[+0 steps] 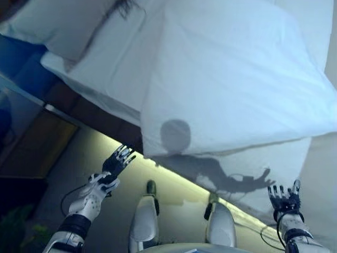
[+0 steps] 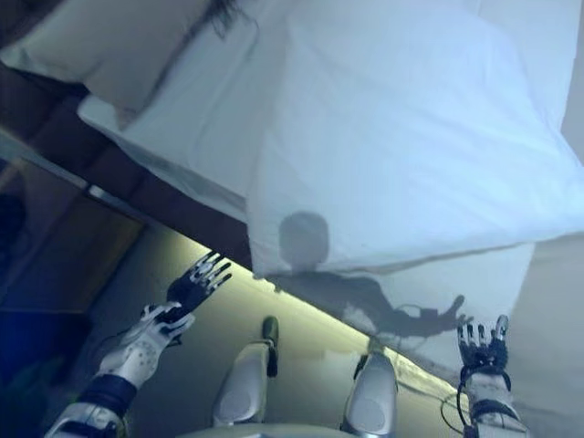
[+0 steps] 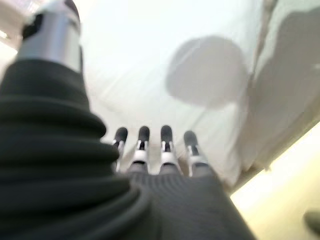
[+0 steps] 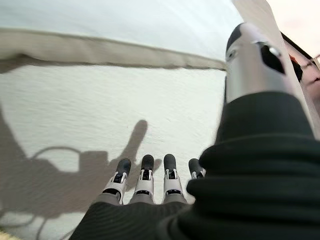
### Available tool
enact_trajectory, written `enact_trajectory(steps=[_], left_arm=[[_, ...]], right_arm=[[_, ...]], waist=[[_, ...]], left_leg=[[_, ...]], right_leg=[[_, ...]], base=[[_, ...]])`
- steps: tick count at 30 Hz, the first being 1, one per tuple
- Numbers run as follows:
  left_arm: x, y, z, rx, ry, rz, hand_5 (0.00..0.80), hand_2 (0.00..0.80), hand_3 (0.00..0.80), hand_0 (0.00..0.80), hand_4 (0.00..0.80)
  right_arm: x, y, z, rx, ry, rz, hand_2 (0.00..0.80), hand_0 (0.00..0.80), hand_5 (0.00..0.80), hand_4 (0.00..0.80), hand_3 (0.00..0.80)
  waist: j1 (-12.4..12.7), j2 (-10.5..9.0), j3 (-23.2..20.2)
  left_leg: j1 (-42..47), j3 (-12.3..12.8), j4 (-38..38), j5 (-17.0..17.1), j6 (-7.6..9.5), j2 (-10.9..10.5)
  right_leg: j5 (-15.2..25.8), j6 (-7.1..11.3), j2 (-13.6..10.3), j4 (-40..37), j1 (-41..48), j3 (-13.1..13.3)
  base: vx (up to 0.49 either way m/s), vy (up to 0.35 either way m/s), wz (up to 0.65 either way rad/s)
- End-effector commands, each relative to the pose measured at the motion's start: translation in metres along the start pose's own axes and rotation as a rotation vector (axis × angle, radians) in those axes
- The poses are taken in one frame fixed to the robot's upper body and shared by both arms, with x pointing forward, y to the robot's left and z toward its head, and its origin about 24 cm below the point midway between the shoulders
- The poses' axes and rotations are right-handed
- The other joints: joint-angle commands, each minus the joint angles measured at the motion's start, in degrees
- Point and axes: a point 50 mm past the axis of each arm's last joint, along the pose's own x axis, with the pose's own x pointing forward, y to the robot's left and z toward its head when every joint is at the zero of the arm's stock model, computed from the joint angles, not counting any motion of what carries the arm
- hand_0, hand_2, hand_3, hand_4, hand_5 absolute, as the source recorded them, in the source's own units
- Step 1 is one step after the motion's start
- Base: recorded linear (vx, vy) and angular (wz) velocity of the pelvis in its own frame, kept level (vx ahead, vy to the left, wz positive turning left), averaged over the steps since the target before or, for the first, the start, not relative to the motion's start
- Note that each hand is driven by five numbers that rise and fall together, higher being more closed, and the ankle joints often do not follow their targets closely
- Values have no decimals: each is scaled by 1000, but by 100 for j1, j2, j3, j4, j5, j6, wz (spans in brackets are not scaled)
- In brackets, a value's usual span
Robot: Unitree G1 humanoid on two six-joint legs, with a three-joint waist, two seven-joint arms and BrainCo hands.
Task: Make the bed neatly
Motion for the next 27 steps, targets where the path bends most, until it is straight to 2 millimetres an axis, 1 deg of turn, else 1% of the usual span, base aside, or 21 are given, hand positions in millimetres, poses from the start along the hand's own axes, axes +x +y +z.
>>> enact_trajectory(steps=[1,2,4,5,6,9,10,11,13,14,15,18,19,21,23,26,27], left_arm=[[-9,5,19,-13,-142,3,0,0,0,0,0],[-8,4,19,-18,-149,-5,0,0,0,0,0],[2,-5,25,-18,-165,-27,0,0,0,0,0],[4,-7,26,-19,-165,-29,0,0,0,0,0],[12,-17,34,-17,-176,-72,0,0,0,0,0],[18,-34,45,4,-184,-144,0,0,0,0,0],[18,-38,49,8,-187,-161,0,0,0,0,0],[18,-40,54,17,-194,-174,0,0,0,0,0],[16,-40,60,29,-204,-186,0,0,0,0,0],[12,-38,66,40,-211,-184,0,0,0,0,0],[10,-36,68,50,-212,-179,0,0,0,0,0],[8,-37,83,74,-220,-192,0,0,0,0,0],[9,-39,87,81,-222,-208,0,0,0,0,0],[8,-42,90,93,-230,-228,0,0,0,0,0],[5,-42,94,102,-241,-237,0,0,0,0,0],[3,-40,98,109,-255,-236,0,0,0,0,0],[2,-40,102,108,-266,-237,0,0,0,0,0]], right_arm=[[2,15,8,36,-38,89,0,0,0,0,0],[6,26,10,22,-51,121,0,0,0,0,0],[12,54,22,10,-110,212,0,0,0,0,0],[13,56,23,4,-112,218,0,0,0,0,0],[17,72,30,-27,-125,247,0,0,0,0,0],[18,86,42,1,-112,318,0,0,0,0,0],[19,91,45,26,-100,347,0,0,0,0,0],[19,97,46,46,-89,375,0,0,0,0,0],[19,105,48,60,-83,410,0,0,0,0,0],[19,109,49,70,-72,435,0,0,0,0,0],[18,110,50,69,-63,447,0,0,0,0,0],[17,118,58,74,-58,492,0,0,0,0,0],[16,123,65,96,-70,509,0,0,0,0,0],[15,129,72,127,-82,532,0,0,0,0,0],[15,135,78,167,-96,545,0,0,0,0,0],[14,141,87,189,-112,525,0,0,0,0,0],[14,144,93,208,-126,514,0,0,0,0,0]], waist=[[85,-174,3],[107,-115,79],[92,-24,244],[88,-20,251],[89,5,366],[166,68,496],[199,71,544],[240,58,581],[312,10,616],[367,-51,617],[404,-84,610],[452,-109,606],[474,-92,600],[502,-67,593],[548,-46,576],[585,-13,566],[606,10,558]], left_leg=[[-405,-553,475,112,-178,337],[-385,-530,275,179,-131,326],[-604,-403,193,238,-142,275],[-646,-394,205,240,-145,262],[-920,-380,316,251,-161,136],[-1228,-235,527,198,-197,67],[-1337,-259,614,168,-199,18],[-1457,-337,701,118,-177,-56],[-1654,-516,883,21,-177,-138],[-1849,-682,1066,-58,-178,-138],[-1933,-724,1134,-92,-161,-121],[-2140,-660,1115,-38,-144,-57],[-2214,-600,1082,10,-137,-44],[-2336,-543,1094,43,-143,-34],[-2474,-531,1157,50,-148,-36],[-2632,-556,1299,7,-144,-48],[-2726,-586,1402,-37,-136,-75]], right_leg=[[912,517,-381,-831,259,113],[894,533,-426,-741,142,73],[858,581,-634,-487,-231,24],[855,588,-658,-461,-275,27],[889,610,-780,-399,-494,65],[926,683,-986,-293,-708,-62],[961,690,-1042,-269,-791,-62],[981,699,-1081,-221,-914,-13],[969,704,-1090,-116,-1105,85],[914,706,-1039,39,-1302,150],[876,708,-1033,148,-1412,177],[835,731,-1096,278,-1663,181],[850,735,-1164,296,-1739,131],[889,737,-1270,366,-1887,84],[894,733,-1343,510,-2057,60],[840,726,-1389,742,-2281,92],[807,716,-1403,877,-2411,135]], base=[[69,90,-16],[-20,134,-27],[-113,132,-27],[-140,92,1],[-79,61,22],[-35,36,34],[-26,-24,30],[-26,-26,29],[-9,-21,16],[0,0,0],[36,-38,-2],[19,-16,1],[14,-4,6],[12,-10,8],[12,-23,14],[4,-21,12],[-6,-20,14]])
